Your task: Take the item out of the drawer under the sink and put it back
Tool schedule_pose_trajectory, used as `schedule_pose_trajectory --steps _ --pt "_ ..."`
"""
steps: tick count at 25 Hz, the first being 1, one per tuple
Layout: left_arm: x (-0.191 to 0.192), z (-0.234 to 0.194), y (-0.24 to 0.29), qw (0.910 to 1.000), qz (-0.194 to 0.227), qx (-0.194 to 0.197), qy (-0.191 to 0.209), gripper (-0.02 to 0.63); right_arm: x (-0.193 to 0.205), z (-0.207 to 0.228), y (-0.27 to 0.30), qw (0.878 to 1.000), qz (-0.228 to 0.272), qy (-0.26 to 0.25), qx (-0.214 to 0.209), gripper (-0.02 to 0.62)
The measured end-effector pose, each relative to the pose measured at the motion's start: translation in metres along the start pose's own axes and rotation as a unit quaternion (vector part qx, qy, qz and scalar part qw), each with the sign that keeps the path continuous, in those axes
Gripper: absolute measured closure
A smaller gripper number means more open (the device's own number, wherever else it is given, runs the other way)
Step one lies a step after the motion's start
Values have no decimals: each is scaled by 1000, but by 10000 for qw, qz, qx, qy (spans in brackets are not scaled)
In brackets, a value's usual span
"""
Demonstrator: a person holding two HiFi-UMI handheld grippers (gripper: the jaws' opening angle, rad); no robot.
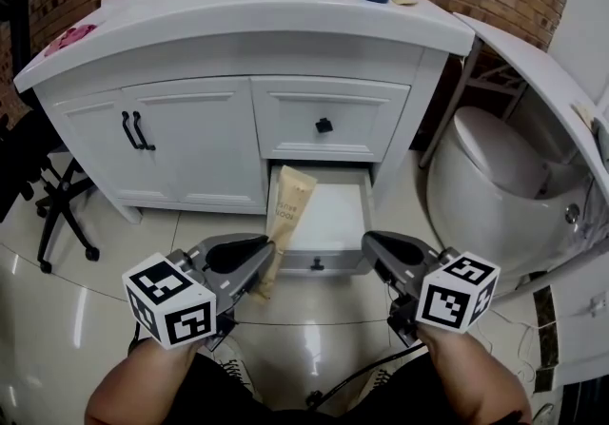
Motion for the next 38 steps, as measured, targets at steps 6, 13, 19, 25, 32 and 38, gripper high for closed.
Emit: schedule_pose_trajectory --steps 6,13,19,25,32,38 --pt "-1 0 2 9999 0 91 80 575 2 1 -2 10000 -28 2 47 592" --pt "5 3 7 9998 -13 151 -122 572 3 -2 -1 10000 -49 -9 -5 592" --pt "10 3 12 9998 -96 183 -64 572 3 -1 0 10000 -64 8 -23 592" --pt "10 1 13 9998 -126 162 -60 572 5 -2 1 9999 -119 3 -38 592" --pt "18 -3 18 9996 -271 92 -49 572 5 -6 3 9999 -104 -23 -85 592" --pt "-13 -18 27 9989 -118 -127 426 572 2 -7 1 10000 -27 -12 -74 592"
Point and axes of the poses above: the fingertips, and each gripper's own axes: y forward along the fingers, z to its right, x out of its underside, the point moved 5 cm from there along -y, backward along the fingers, and after that the axes turned 10 degrees about y, right-handed, at the moved point
